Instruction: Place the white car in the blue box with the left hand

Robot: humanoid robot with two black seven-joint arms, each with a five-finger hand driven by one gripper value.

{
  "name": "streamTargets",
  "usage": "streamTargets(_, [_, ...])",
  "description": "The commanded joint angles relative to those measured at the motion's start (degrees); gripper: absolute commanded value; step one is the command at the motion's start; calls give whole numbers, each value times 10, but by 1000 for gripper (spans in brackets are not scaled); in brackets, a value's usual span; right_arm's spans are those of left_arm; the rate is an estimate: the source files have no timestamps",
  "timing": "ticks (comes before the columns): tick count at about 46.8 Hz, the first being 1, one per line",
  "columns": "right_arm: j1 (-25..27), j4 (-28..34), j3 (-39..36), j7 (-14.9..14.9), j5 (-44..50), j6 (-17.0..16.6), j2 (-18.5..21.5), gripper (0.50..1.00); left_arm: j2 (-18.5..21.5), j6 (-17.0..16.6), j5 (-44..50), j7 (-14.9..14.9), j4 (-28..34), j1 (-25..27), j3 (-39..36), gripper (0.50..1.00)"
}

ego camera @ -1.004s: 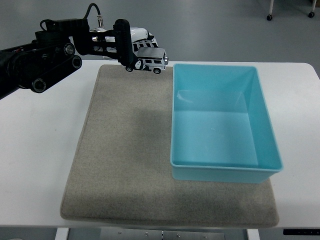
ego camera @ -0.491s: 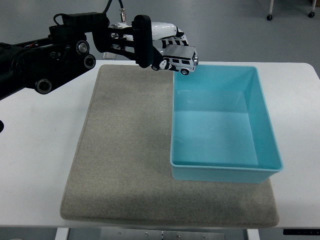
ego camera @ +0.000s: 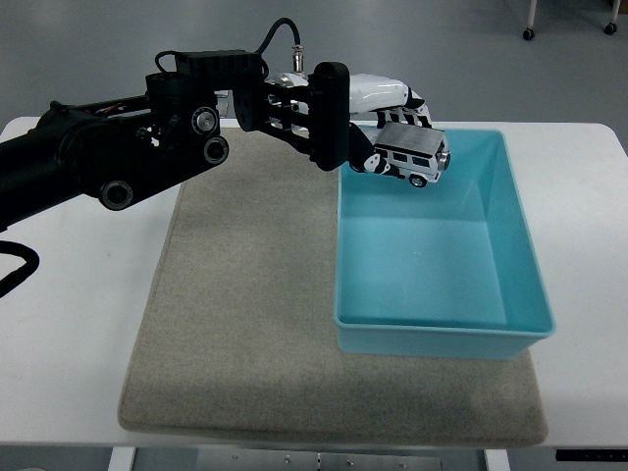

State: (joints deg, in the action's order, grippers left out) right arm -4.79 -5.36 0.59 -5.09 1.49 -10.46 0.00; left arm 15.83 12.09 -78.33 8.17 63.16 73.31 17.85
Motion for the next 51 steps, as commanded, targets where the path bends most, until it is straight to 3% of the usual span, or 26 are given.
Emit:
streamTargets(1, [0,0,0,0,0,0,0,936,-8,-1,1,0,-2,-4,0,500])
streamTargets(32, [0,0,0,0,0,0,0,936,-68,-2,-10,0,-64,-51,-13,500])
streamTargets(36, [0,0,0,0,0,0,0,936,-74,-2,-10,0,-70,-56,-21,572])
streamTargets(40, [0,0,0,0,0,0,0,936,-74,-4,-10,0,-70,-58,-35,707])
streamTargets(44, [0,0,0,0,0,0,0,936,-74,-4,-10,1,-69,-60,-50,754])
streamTargets(51, [0,0,0,0,0,0,0,936,-73,-4,-10,2,-70,-62,-62,784])
